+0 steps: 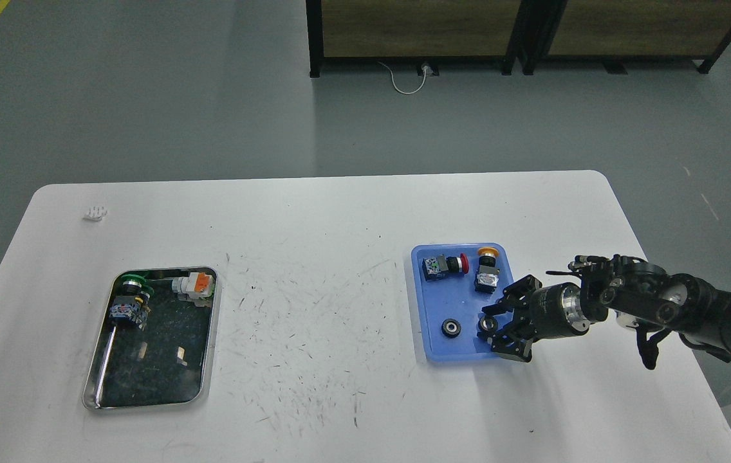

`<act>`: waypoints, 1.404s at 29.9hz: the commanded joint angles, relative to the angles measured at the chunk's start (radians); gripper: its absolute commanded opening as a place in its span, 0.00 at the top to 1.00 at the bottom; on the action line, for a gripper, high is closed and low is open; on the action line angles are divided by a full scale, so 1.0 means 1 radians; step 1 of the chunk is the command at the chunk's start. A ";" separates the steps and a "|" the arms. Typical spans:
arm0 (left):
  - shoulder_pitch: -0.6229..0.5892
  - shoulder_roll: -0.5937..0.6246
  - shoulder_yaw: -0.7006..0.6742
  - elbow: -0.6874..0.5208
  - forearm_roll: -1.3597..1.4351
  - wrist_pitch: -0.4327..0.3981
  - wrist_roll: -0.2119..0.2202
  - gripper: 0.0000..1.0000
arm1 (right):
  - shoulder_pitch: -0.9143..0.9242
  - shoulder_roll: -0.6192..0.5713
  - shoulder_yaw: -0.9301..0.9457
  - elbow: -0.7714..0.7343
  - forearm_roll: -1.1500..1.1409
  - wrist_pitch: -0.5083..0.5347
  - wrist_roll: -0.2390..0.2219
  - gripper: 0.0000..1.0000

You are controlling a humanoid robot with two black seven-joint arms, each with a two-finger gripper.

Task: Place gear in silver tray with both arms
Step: 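Close the right gripper on the black gear nearest the robot, then lift the gear and carry it toward the silver tray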

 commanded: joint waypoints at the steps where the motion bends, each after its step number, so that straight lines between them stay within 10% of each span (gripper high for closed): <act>1: 0.002 0.007 0.002 0.000 0.000 0.002 0.000 0.01 | 0.001 -0.002 0.002 0.002 0.001 0.006 0.001 0.57; 28: 0.028 0.019 0.004 -0.003 -0.002 0.017 -0.003 0.01 | 0.089 -0.091 0.080 0.064 0.013 0.074 0.010 0.77; 42: 0.029 0.017 0.004 -0.004 -0.002 0.014 -0.003 0.01 | 0.200 0.135 -0.002 0.039 0.040 0.074 0.017 0.76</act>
